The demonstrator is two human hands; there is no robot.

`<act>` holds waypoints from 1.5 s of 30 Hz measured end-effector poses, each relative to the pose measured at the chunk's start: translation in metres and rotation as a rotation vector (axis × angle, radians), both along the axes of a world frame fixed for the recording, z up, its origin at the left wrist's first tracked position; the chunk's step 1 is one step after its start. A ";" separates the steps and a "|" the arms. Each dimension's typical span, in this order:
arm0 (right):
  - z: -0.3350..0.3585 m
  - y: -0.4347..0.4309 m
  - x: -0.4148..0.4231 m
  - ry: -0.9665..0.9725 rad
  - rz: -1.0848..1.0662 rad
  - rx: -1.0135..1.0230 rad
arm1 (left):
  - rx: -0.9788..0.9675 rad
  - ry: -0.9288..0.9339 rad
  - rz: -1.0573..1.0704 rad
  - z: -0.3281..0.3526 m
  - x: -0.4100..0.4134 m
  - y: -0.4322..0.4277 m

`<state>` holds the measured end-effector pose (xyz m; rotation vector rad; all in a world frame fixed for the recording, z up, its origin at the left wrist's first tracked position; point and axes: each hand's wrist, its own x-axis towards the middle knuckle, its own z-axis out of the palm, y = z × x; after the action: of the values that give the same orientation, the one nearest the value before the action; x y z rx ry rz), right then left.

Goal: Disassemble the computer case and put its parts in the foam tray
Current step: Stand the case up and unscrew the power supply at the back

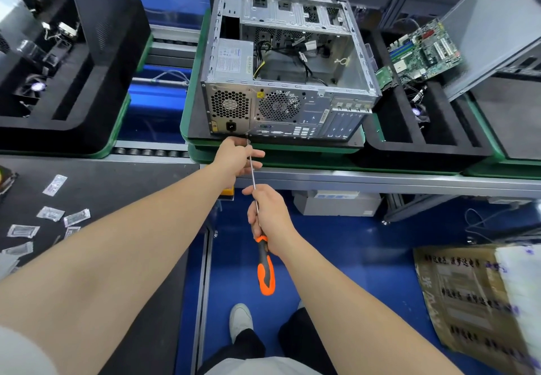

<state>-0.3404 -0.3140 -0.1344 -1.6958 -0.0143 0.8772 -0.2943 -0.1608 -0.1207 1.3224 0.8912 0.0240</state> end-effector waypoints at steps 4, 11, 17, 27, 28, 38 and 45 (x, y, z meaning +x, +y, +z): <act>-0.006 0.004 -0.007 -0.010 -0.023 -0.011 | -0.195 0.054 0.073 0.004 0.006 -0.010; -0.009 -0.007 -0.019 0.648 -0.079 0.558 | -0.527 0.017 0.220 0.006 0.010 -0.007; -0.010 -0.004 -0.023 0.617 -0.020 0.508 | -0.516 0.029 0.202 0.010 0.004 -0.006; -0.019 0.010 -0.027 -0.383 0.069 -0.593 | -0.464 -0.001 0.244 -0.002 0.010 -0.019; -0.018 0.011 -0.026 -0.318 0.023 -0.543 | -0.430 0.008 0.250 -0.003 0.012 -0.020; -0.015 0.001 -0.018 0.429 -0.016 0.261 | 1.616 -0.374 -0.163 0.063 0.012 0.011; -0.012 -0.006 -0.019 0.499 0.087 0.421 | 1.362 0.038 -0.382 0.114 0.097 0.067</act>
<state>-0.3590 -0.3200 -0.1460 -1.0637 0.0610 1.2467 -0.1969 -0.0935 -0.0069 2.7457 0.5883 0.3592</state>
